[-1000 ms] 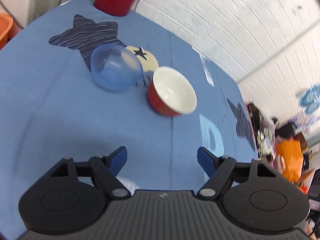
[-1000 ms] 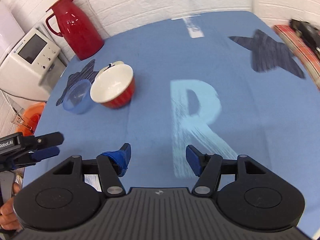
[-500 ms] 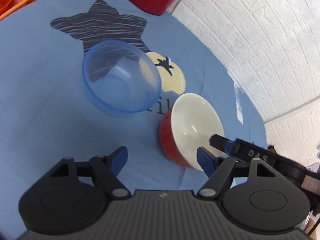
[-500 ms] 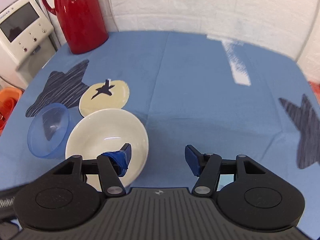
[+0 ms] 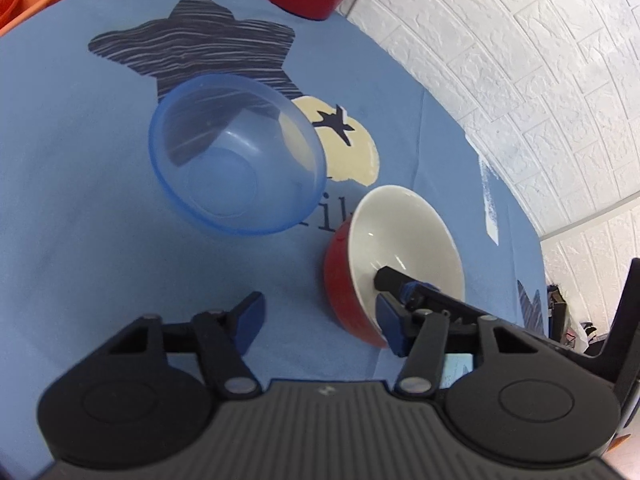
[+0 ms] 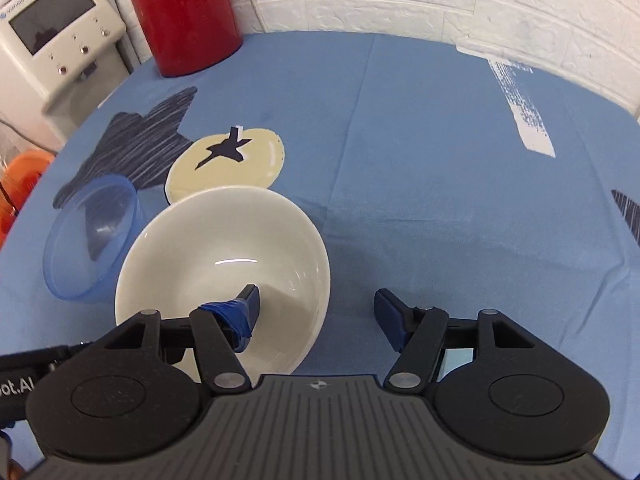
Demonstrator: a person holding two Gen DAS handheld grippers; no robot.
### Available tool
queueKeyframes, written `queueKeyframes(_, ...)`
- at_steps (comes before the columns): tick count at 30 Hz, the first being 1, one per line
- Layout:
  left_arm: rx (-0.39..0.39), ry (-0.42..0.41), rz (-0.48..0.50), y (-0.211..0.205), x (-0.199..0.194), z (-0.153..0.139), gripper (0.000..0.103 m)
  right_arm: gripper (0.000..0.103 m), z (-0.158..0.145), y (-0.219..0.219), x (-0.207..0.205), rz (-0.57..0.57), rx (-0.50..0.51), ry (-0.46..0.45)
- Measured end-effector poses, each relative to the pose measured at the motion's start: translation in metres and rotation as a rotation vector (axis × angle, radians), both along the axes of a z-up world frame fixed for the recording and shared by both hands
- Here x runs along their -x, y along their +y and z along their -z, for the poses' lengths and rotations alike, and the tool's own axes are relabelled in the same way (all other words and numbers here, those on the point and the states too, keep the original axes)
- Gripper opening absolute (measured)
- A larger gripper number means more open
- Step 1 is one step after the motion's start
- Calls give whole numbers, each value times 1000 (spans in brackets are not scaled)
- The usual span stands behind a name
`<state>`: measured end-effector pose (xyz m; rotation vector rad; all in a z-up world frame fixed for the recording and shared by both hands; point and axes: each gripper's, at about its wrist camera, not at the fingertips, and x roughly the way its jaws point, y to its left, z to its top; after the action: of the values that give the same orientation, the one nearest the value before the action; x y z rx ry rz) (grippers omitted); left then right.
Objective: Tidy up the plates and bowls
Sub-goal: 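Move both tools to the red-and-white bowl rim, then close the left tool on the red bowl rim while the right tool grips it, then carry the red bowl with both tools over the steel bowl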
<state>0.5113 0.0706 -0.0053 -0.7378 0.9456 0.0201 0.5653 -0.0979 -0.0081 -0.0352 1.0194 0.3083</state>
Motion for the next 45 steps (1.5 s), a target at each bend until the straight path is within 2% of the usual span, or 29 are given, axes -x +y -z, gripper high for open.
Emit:
queueKeyframes(4, -4, -17, 22, -2, -1, -3, 44, 52, -1, -1, -7, 10, 3, 33)
queueKeyframes(8, 68, -21, 32, 4, -4, 4, 38, 54, 0, 0, -7, 11, 6, 34)
queueKeyframes(14, 57, -39, 42, 8, -4, 3, 37, 58, 2, 0, -4, 8, 7, 14)
queueKeyframes(18, 53, -37, 45, 9, -5, 2, 37, 58, -1, -1, -11, 23, -1, 41)
queueKeyframes(21, 46, -36, 40, 8, -4, 1, 37, 49, -2, -6, -8, -8, -117, 23)
queueKeyframes(22, 50, -30, 41, 8, -5, 2, 37, 47, -2, -4, -7, -15, -110, 20)
queueKeyframes(24, 61, -18, 32, 10, -6, 4, 40, 26, -1, 0, -4, -22, -50, -11)
queueKeyframes(26, 55, -16, 33, 10, -6, 4, 42, 19, -2, -2, -2, -19, -51, -17)
queueKeyframes(27, 41, -18, 42, 9, -7, 4, 38, 17, -2, -3, -2, -15, -60, -13)
queueKeyframes(28, 38, -20, 57, 7, -8, 2, 32, 17, -2, -5, -1, -12, -68, -13)
queueKeyframes(29, 44, -24, 74, 6, -10, 0, 21, 16, -3, -5, 0, -12, -70, -14)
queueKeyframes(30, 27, -17, 84, 4, -12, -3, 17, 16, -5, -5, 1, -13, -72, -13)
queueKeyframes(37, 14, 17, 155, -2, 4, -8, 14, 17, -11, -4, 23, -10, -72, 22)
queueKeyframes(45, 30, 22, 252, -15, 71, -30, 14, 22, -35, -20, 100, -1, -81, 35)
